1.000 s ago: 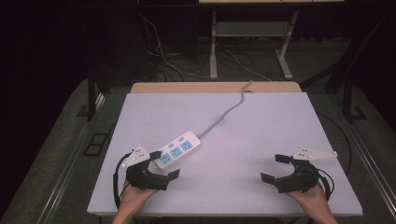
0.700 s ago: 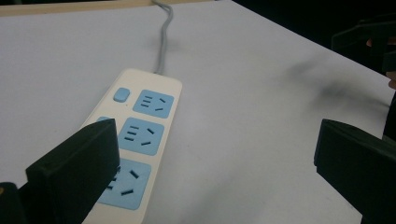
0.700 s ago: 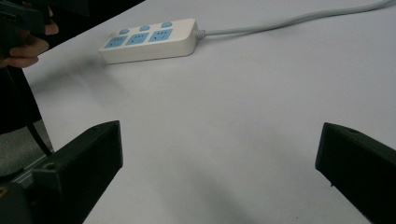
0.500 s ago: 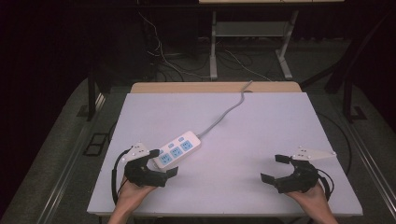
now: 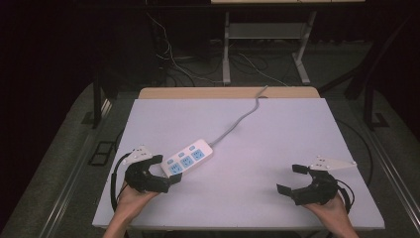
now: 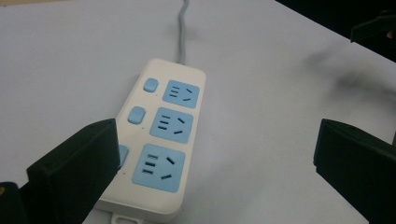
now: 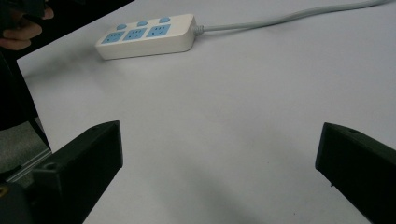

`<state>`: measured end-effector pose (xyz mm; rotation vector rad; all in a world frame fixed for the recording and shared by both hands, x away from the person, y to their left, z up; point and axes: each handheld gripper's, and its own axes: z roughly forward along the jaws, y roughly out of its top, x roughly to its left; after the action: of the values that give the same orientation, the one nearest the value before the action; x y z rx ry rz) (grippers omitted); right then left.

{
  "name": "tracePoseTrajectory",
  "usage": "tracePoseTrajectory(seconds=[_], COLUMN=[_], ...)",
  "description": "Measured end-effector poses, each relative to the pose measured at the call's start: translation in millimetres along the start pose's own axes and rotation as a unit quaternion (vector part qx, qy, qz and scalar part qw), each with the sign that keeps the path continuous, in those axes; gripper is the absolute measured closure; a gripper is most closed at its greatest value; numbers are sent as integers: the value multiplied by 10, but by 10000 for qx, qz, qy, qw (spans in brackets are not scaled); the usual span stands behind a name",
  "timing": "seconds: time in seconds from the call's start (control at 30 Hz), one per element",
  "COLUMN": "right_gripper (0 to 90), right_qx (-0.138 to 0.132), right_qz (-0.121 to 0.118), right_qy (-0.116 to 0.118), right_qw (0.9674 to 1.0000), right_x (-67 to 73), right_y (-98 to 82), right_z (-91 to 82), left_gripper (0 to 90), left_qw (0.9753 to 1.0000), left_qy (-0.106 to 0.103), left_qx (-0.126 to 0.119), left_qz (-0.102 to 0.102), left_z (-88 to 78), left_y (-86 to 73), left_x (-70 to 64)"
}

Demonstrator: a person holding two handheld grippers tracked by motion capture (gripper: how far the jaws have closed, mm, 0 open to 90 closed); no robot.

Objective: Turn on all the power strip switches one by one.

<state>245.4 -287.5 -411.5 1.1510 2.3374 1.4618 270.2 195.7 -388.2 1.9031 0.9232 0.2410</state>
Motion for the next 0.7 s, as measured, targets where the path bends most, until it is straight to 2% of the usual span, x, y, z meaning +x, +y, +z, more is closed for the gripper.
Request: tracePoseTrajectory(seconds=[0.13, 0.3, 0.47, 0.7], right_gripper=[6, 7, 6, 6], right_qx=[-11, -16, -20, -18], right_qz=[9, 11, -1, -24], right_qy=[-21, -38, -43, -65], right_qw=[10000, 10000, 10000, 10000], right_x=[-7, -13, -13, -13], right_y=[-4, -5, -5, -5], right_z=[-5, -15, -19, -22], left_gripper=[0, 0, 0, 0], left_qw=[10000, 9999, 9994, 9990], left_qy=[-75, -56, -23, -62], left_qx=[50, 99, 311, 429], left_qz=[-9, 27, 127, 68], left_z=[-19, -26, -4, 44], left_y=[64, 125, 196, 265], left_x=[48, 83, 137, 211])
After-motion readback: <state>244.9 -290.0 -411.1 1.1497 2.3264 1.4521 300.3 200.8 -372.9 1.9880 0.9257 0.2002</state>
